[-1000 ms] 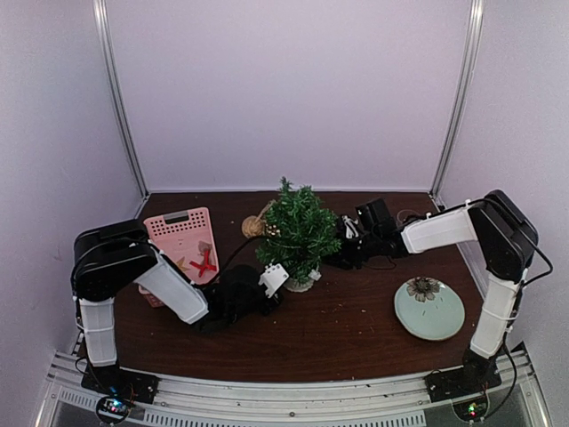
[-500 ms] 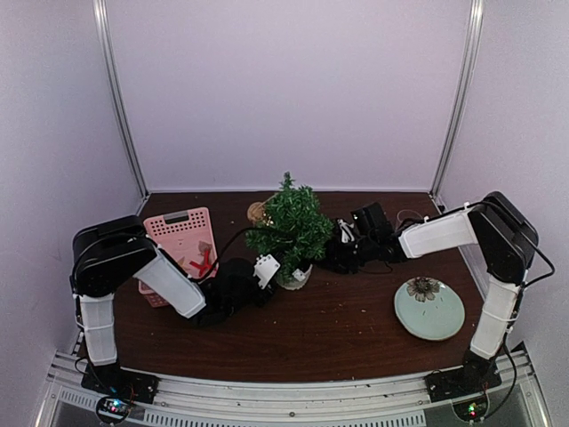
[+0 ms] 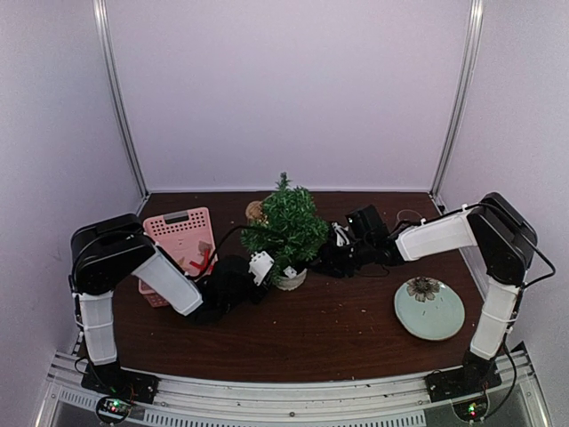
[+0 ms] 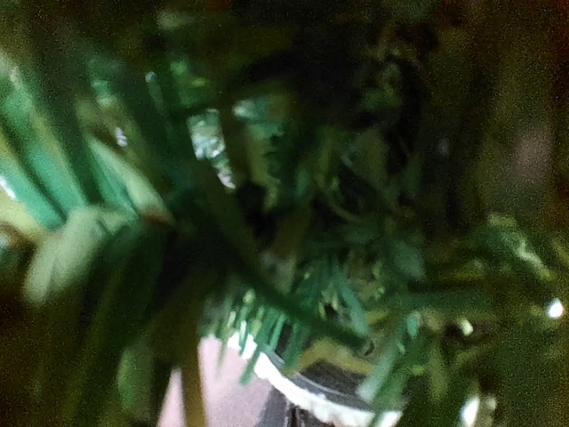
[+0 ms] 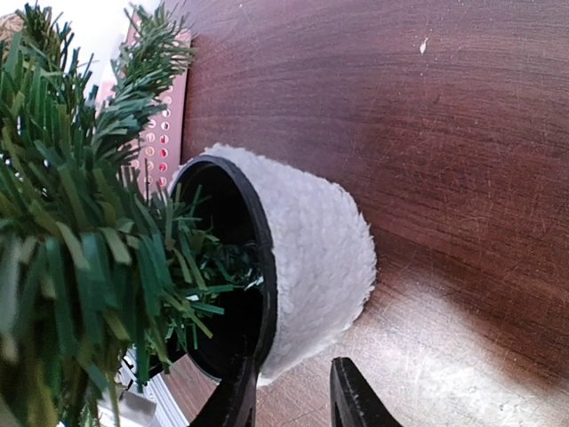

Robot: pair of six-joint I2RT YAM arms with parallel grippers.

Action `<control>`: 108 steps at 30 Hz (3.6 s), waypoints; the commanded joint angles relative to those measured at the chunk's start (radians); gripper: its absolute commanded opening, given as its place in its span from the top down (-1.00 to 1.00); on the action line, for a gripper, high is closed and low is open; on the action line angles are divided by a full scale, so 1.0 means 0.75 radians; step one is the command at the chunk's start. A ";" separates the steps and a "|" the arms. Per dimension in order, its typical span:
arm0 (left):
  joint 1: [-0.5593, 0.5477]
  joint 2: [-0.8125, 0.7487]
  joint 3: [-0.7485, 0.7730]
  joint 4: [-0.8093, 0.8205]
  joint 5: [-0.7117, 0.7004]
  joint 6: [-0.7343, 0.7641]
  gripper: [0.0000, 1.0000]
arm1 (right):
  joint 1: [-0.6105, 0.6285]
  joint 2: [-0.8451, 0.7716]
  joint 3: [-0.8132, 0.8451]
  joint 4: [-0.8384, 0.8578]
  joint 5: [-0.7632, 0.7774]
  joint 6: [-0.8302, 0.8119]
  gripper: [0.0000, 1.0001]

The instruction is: Decorate the small christmas tree

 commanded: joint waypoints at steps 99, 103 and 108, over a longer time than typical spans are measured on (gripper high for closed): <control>0.193 -0.012 0.206 -0.265 0.547 -1.561 0.67 | -0.047 -0.019 -0.105 0.235 -0.163 0.137 0.60; 0.206 0.011 0.242 -0.293 0.564 -1.543 0.64 | -0.045 -0.049 -0.149 0.240 -0.152 0.149 0.59; 0.229 0.023 0.270 -0.321 0.572 -1.527 0.57 | -0.045 -0.077 -0.180 0.237 -0.146 0.157 0.52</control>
